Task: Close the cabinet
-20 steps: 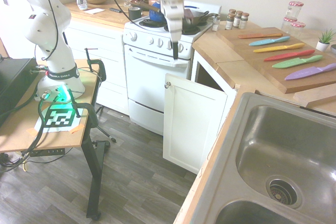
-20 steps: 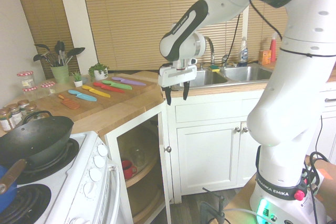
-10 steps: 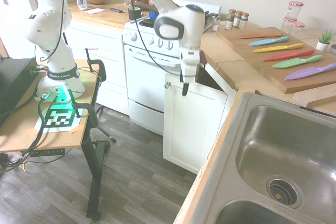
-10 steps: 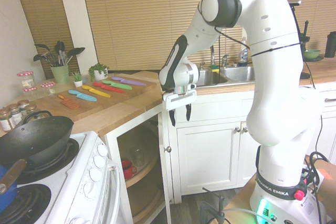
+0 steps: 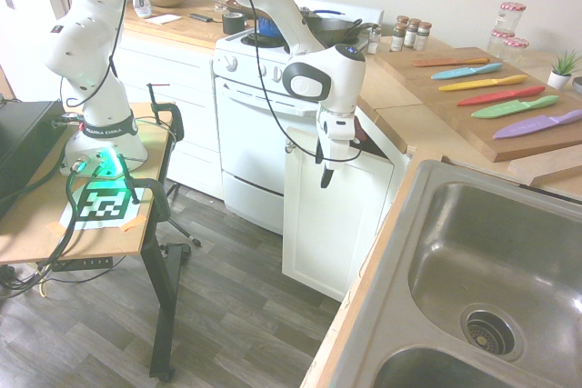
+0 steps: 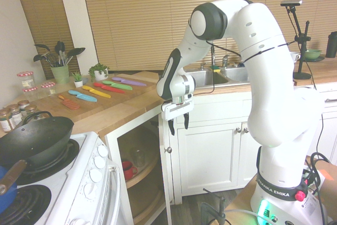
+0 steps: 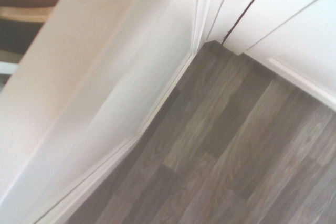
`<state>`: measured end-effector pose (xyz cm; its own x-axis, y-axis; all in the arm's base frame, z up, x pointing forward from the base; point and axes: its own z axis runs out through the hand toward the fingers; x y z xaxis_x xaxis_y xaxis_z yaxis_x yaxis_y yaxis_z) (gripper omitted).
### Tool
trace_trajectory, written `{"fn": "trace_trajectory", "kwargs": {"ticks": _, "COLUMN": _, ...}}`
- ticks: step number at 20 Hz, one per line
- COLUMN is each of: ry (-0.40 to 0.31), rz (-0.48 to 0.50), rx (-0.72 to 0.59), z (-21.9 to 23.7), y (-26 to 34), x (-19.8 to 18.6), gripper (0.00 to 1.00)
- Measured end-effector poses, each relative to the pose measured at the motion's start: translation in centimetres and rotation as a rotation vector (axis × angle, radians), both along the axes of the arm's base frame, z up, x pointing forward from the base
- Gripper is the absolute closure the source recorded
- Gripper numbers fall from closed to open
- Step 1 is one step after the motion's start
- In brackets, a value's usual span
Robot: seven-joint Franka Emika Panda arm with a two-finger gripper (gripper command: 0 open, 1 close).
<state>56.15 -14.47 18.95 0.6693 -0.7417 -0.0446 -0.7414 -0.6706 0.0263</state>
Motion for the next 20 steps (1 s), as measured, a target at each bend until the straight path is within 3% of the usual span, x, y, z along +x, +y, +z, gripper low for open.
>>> {"fn": "trace_trajectory", "kwargs": {"ticks": 20, "ry": -0.028, "rz": 0.152, "rx": -0.070, "z": -0.1, "y": 2.0, "x": -1.5, "gripper": 1.00}}
